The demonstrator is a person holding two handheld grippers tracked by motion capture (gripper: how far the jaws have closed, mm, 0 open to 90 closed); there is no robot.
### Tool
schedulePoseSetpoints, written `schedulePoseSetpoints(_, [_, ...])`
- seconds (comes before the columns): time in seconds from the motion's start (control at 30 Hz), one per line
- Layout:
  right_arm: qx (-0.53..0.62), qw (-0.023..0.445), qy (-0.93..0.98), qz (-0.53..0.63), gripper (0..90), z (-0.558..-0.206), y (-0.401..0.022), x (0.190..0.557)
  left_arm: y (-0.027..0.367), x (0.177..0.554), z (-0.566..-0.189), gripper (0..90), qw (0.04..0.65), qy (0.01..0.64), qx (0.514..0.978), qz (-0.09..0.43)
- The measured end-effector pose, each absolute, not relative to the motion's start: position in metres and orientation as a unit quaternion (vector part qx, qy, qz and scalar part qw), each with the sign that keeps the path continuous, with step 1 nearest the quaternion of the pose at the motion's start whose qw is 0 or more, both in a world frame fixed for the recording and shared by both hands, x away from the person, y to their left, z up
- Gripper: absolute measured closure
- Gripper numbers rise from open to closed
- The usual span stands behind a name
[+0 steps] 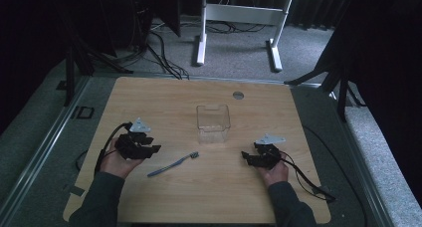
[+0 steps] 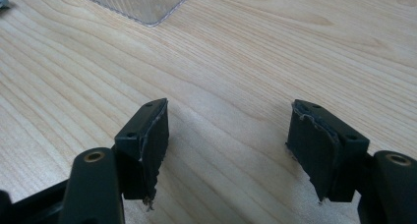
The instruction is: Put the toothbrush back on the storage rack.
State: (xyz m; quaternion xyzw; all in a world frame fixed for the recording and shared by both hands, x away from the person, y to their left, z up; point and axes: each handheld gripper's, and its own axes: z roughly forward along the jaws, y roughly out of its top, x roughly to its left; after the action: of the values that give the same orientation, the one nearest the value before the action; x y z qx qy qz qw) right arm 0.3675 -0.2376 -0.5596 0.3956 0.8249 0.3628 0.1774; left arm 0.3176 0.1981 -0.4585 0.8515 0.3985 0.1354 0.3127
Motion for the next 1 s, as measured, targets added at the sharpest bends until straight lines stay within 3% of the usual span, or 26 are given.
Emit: schedulePoseSetpoints(1.0, [0.395,0.177,0.825,0.363,31.3,-0.560,-0.238,0.368,0.181,0.322,-0.472,59.8,0.291,0.375,0.874,0.106])
